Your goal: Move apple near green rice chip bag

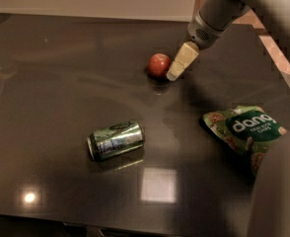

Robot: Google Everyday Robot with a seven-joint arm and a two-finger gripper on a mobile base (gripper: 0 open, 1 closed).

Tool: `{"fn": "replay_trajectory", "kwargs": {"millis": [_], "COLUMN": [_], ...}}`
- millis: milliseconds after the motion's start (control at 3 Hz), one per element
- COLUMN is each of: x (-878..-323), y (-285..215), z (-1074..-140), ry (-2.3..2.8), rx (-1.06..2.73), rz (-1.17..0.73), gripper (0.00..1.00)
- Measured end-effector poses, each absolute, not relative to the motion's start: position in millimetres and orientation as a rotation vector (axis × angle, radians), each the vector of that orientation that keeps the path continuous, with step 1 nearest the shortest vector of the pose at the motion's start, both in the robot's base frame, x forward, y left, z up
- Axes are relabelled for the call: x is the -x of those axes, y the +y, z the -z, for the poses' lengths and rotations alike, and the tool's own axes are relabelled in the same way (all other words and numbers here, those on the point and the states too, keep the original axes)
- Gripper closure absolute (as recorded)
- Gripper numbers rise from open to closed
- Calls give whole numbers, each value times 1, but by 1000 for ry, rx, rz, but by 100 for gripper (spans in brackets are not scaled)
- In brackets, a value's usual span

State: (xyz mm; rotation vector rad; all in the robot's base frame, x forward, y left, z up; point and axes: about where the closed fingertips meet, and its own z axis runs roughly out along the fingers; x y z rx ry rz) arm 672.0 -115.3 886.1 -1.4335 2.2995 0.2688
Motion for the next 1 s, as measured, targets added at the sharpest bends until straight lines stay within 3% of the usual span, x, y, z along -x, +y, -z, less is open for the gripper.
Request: {"fn": "replay_trajectory", "kwargs": {"millis": [1000], "x": [-706], "y": [-66], "z": [-860], "ry": [2276], "rx": [1390], "rz": [-332], "gripper": [0]}}
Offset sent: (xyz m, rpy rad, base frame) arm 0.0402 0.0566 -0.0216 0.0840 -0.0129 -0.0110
